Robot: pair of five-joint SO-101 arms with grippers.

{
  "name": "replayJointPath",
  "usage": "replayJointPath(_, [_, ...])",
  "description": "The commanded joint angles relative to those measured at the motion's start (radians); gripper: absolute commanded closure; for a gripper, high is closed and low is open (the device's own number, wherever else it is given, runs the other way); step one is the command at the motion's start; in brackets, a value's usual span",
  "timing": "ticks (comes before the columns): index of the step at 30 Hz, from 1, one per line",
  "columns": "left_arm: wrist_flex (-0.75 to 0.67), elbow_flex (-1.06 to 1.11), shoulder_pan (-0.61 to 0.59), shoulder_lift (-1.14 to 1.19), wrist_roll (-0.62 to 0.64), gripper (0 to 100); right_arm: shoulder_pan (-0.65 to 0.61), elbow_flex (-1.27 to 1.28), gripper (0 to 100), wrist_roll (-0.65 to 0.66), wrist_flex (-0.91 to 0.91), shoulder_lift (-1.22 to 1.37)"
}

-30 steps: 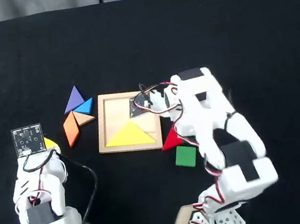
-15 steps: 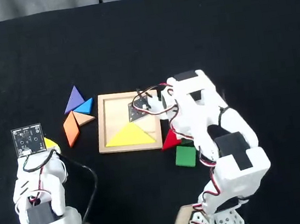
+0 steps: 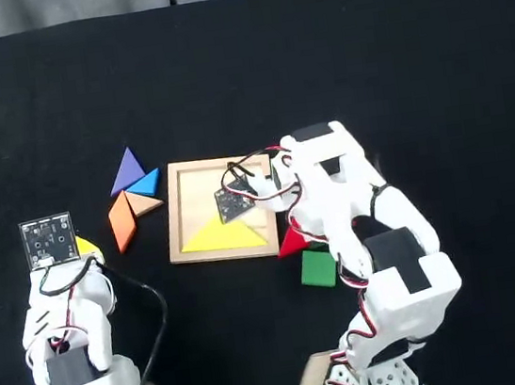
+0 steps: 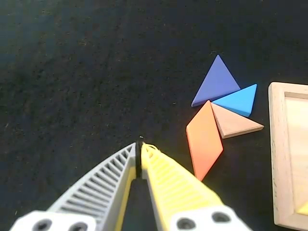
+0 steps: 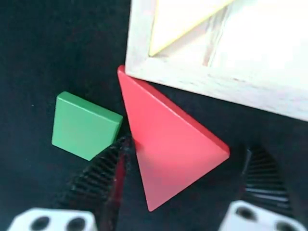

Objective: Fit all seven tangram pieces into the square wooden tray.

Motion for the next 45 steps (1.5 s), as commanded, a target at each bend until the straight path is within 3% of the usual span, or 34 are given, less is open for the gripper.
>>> replayJointPath(1, [-0.012, 0.019, -0.005, 0.005, -0.003, 97, -0.046, -0.013, 65.1, 0.046, -0.018, -0.004])
replayJointPath(12, [-0.012, 0.019, -0.002, 0.005, -0.003, 97, -0.049, 0.036, 65.4, 0.041, -0.054, -0.002])
replayJointPath(19, [-0.012, 0.019, -0.004, 0.005, -0.003, 97, -0.044, 0.036, 76.6, 0.04, -0.054, -0.005])
replayJointPath(25, [-0.011, 0.019, -0.002, 0.005, -0.003, 97, -0.043, 0.03, 71.5, 0.002, -0.046, -0.016])
replayJointPath(30, [-0.011, 0.019, -0.004, 0.005, -0.003, 97, 0.032, 0.047, 68.8, -0.018, -0.012, -0.105])
replayJointPath(39, [0.011, 0.019, -0.001, -0.002, -0.003, 97, 0.166, 0.182, 98.4, -0.017, 0.055, -0.229])
replayJointPath(45, [0.015, 0.019, -0.001, -0.002, -0.003, 97, 0.213, 0.234, 88.2, -0.02, 0.133, -0.415])
